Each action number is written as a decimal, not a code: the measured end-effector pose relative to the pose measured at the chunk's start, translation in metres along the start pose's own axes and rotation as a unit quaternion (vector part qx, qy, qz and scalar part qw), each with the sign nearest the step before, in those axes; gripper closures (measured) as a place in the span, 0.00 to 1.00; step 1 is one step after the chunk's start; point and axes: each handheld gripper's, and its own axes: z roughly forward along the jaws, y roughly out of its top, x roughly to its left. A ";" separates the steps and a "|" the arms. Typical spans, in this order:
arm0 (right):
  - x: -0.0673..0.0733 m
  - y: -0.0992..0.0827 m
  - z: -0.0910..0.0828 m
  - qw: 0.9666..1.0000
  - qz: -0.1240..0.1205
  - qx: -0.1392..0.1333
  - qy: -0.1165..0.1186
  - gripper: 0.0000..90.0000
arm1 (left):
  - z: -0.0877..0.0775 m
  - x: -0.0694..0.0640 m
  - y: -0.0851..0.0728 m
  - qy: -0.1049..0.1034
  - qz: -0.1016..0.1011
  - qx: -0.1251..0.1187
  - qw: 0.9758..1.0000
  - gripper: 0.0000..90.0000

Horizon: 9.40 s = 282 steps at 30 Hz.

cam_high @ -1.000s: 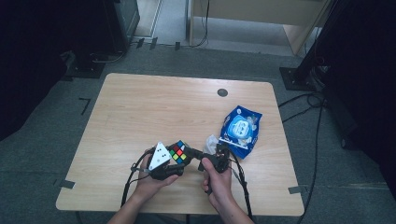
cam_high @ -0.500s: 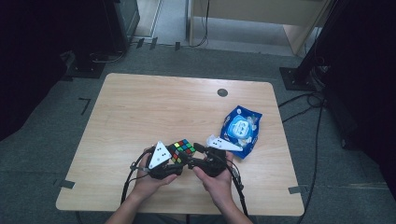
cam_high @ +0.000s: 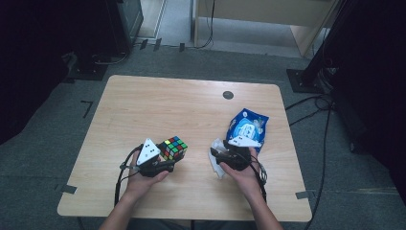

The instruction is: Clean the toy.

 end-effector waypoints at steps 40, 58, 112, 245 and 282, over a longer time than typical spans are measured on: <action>0.018 0.002 0.063 0.979 -0.138 0.107 0.103 0.31 | -0.003 0.004 -0.001 -0.001 -0.010 0.002 1.000 0.38; 0.011 -0.015 0.047 0.978 -0.149 0.109 0.099 0.50 | -0.001 0.001 -0.002 -0.002 -0.005 0.004 1.000 0.38; 0.081 0.020 -0.018 0.983 -0.038 -0.101 0.147 0.96 | 0.014 -0.047 -0.003 -0.059 0.063 0.011 0.996 0.38; 0.105 -0.010 0.014 0.989 -0.028 -0.129 0.071 0.38 | 0.004 -0.017 0.013 -0.053 -0.092 -0.027 0.994 0.38; 0.046 0.039 -0.028 0.990 0.003 -0.006 0.141 0.39 | 0.001 -0.017 0.001 0.001 0.097 0.008 0.995 0.15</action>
